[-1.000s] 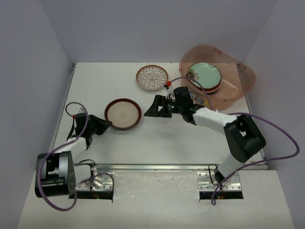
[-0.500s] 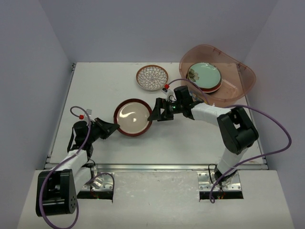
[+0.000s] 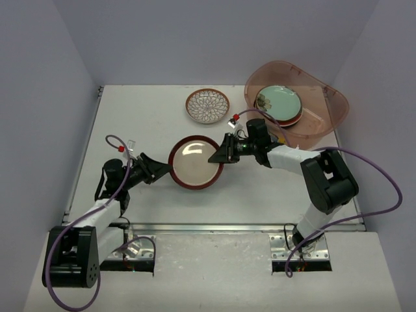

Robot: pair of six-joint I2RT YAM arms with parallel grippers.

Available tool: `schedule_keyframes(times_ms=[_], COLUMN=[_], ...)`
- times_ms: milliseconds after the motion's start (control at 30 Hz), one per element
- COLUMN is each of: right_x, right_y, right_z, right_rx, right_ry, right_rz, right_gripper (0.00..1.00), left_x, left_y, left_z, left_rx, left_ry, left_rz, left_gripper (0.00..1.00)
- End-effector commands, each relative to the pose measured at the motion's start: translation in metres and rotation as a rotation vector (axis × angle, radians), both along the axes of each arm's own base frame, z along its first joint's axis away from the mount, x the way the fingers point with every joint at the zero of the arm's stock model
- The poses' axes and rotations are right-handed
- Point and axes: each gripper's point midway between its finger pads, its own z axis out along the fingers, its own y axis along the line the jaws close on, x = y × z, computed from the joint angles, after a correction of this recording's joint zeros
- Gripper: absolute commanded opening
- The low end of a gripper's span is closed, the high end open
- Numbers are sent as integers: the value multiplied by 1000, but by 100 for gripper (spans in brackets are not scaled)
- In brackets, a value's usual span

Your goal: Place the plates into the plastic bin on the countertop

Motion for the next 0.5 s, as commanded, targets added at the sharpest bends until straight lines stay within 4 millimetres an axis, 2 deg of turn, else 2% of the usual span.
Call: schedule_keyframes(times_ms=[0,33,67,100,167,233,267,300,367,467], right_x=[17,19,18,20,26,44,50,58,78,104], right_y=[-14,-20,-23,-31,-47,-78,-92,-108,-149,-207], right_z=[62,67,72,75,87,103,108,112,120,130], right_rx=[169,192,207,215,218,194,170,152,123,116], right_ry=[-101,-78,-86,-84,-101,-139,-136,-139,-132,-110], right_rz=[-86,-112,-120,-145,-206,-324,-390,-454,-596,-819], right_gripper=[0,0,0,0,0,0,0,0,0,0], left_x=[23,30,35,43,59,64,66,65,60,50], left_y=[-3,3,7,16,36,64,67,69,68,61], left_z=[71,68,69,68,83,85,101,103,105,95], left_rx=[18,48,74,113,210,332,351,383,413,428], left_ry=[-262,-241,-216,-187,-142,-67,-92,-93,-101,-99], left_rz=[-32,12,34,96,207,338,354,348,313,258], left_gripper=[50,66,90,100,100,100,100,100,100,100])
